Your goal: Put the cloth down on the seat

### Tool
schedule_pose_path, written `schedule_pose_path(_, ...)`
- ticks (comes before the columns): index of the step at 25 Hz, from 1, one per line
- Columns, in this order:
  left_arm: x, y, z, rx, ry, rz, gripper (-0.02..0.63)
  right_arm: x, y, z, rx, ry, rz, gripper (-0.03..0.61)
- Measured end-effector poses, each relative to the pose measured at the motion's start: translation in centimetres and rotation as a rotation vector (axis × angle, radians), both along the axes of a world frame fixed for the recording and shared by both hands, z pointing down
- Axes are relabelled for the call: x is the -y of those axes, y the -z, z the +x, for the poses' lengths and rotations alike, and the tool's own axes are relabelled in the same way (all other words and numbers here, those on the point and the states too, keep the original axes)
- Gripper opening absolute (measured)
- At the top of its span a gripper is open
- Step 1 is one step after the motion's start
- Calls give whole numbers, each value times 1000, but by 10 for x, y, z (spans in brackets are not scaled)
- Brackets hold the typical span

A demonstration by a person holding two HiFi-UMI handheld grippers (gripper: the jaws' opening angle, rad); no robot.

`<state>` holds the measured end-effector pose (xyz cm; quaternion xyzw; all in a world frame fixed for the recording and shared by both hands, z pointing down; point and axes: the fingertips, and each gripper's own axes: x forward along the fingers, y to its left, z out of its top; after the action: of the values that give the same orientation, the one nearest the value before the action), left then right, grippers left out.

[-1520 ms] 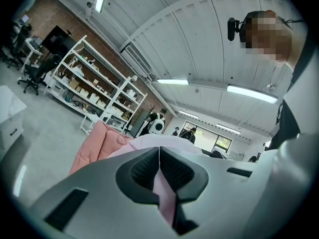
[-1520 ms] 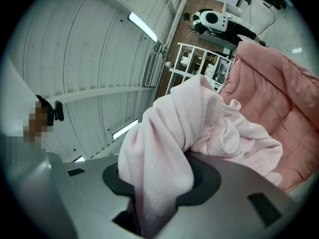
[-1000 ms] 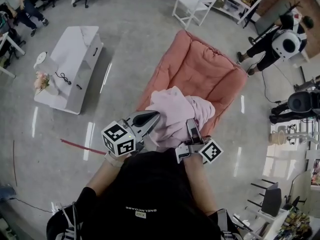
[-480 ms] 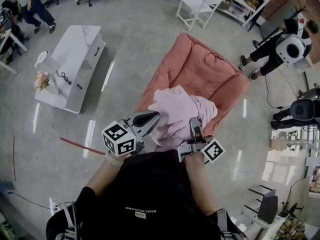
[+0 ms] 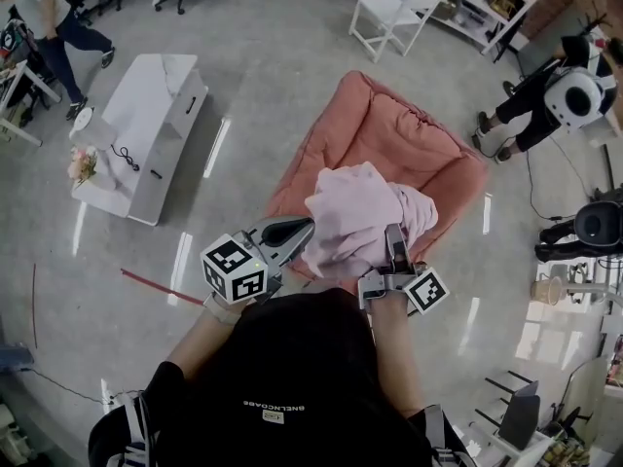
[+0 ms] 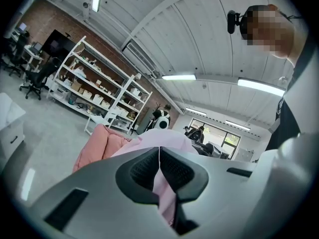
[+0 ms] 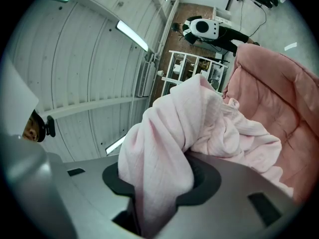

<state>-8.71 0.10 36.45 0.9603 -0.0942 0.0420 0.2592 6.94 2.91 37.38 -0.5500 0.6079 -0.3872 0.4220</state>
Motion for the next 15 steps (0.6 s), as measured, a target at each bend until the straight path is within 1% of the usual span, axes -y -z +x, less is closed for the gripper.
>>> schedule_pose_path(11,40,-2,72,32,2,12,20,36,-4,123,-58,-79,-39,195)
schedule_pose_path(15,44,1,105,56,14,11,20,43,-4,170,-44,-87,-63,195)
